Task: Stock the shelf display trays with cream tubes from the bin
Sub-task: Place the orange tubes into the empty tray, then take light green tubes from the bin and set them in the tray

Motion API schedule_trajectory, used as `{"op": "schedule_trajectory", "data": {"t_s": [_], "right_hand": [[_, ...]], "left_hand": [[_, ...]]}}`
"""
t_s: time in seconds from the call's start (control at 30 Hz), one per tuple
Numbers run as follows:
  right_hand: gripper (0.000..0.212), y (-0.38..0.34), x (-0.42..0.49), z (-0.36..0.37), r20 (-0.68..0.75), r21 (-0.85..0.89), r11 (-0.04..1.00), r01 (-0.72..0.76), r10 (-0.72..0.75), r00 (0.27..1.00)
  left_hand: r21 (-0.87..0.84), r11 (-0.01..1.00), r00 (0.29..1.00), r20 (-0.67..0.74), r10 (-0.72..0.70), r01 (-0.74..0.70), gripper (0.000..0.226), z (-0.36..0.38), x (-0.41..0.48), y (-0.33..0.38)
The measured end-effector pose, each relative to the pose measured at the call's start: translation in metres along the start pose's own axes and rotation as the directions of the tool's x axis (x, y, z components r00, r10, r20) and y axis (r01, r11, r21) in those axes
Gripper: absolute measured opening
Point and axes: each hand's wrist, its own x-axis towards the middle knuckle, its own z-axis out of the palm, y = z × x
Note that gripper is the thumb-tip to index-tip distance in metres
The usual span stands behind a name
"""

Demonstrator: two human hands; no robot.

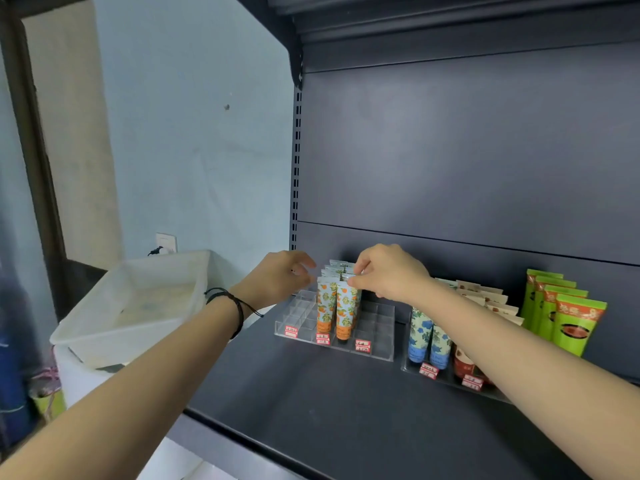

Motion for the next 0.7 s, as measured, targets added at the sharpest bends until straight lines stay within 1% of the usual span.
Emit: {"op": "schedule_trajectory", "data": {"t_s": [0.07, 0.13, 0.2, 0.27, 0.3, 0.37, 0.47, 0.53, 0.6, 0.7], "right_hand": [[0.024, -0.002, -0.01, -0.002, -0.024, -0.005, 1.0, 0.005, -0.005, 1.0], [0.026, -0.007, -0.021, -0.002, -0.001, 0.008, 1.0, 0.005, -0.005, 1.0], [0.036, -0.016, -0.034, 0.0, 0.016, -0.002, 1.0, 0.016, -0.016, 1.0], [0.048, -0.028, -0.048, 0.002, 0.001, -0.031, 0.999, 0.03, -0.03, 1.0], [0.051, -0.036, -0.056, 0.003, -0.01, -0.042, 0.998, 0.035, -0.036, 0.999], [0.051, -0.054, -0.074, 0.007, -0.029, -0.052, 0.997, 0.057, -0.058, 0.998], [0.054, -0.085, -0.1, 0.023, -0.05, -0.038, 0.989, 0.139, -0.141, 0.989], [0.06, -0.107, -0.117, 0.04, -0.04, -0.003, 0.98, 0.198, -0.198, 0.979], [0.064, -0.129, -0.132, 0.061, 0.001, 0.025, 0.969, 0.244, -0.244, 0.97], [0.062, -0.162, -0.154, 0.098, 0.086, 0.063, 0.954, 0.294, -0.299, 0.951]], "left_hand": [[0.008, 1.0, 1.0, -0.017, 0.001, -0.001, 0.022, -0.008, -0.011, -0.002], [0.026, 1.0, 1.0, -0.006, 0.001, -0.001, 0.019, -0.017, -0.024, -0.001], [0.082, 0.997, 1.0, 0.028, -0.01, 0.008, 0.023, -0.026, -0.04, -0.002], [0.147, 0.989, 0.998, 0.063, -0.03, 0.02, 0.028, -0.037, -0.058, -0.004], [0.176, 0.984, 0.996, 0.079, -0.042, 0.027, 0.031, -0.042, -0.07, -0.004], [0.236, 0.971, 0.992, 0.11, -0.069, 0.041, 0.038, -0.054, -0.098, -0.003], [0.313, 0.947, 0.978, 0.162, -0.129, 0.073, 0.044, -0.067, -0.15, -0.01], [0.323, 0.941, 0.962, 0.209, -0.176, 0.102, 0.045, -0.071, -0.188, -0.022], [0.322, 0.935, 0.933, 0.268, -0.241, 0.149, 0.048, -0.073, -0.224, -0.038], [0.348, 0.909, 0.865, 0.355, -0.354, 0.23, 0.052, -0.072, -0.272, -0.066]]}}
